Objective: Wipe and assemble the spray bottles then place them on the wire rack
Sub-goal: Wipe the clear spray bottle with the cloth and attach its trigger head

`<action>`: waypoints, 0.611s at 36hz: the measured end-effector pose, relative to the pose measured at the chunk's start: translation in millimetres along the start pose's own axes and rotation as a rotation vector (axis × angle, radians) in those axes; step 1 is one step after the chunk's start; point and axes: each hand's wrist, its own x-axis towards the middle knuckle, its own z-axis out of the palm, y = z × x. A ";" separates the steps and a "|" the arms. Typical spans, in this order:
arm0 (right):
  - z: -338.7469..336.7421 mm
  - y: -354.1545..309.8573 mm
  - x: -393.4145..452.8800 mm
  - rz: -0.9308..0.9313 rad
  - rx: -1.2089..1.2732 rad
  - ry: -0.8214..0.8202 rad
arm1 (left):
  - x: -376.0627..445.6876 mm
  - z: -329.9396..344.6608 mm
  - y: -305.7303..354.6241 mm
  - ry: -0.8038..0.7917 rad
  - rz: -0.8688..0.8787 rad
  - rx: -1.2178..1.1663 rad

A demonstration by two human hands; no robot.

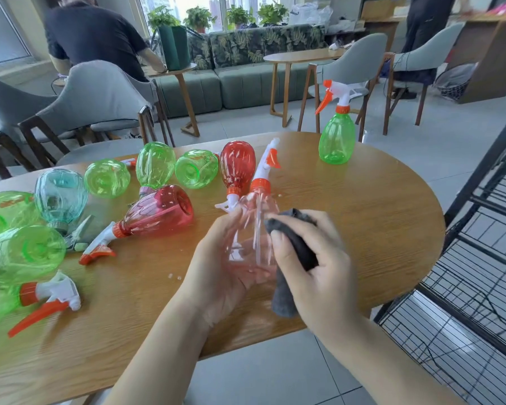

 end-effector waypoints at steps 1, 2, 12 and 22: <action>0.0 -1.0 -2.2 -0.033 0.000 -0.002 | 1.1 1.9 2.1 0.007 0.005 -0.014; -0.2 -1.7 -3.8 -0.068 -0.004 -0.004 | 3.2 2.3 3.5 0.010 0.004 -0.024; -16.0 2.6 -15.4 -0.357 -0.105 -0.023 | 17.3 6.6 6.9 -0.033 -0.028 -0.129; -24.9 -3.5 -0.6 -0.441 -0.083 0.023 | 23.1 6.8 1.4 -0.081 -0.052 -0.191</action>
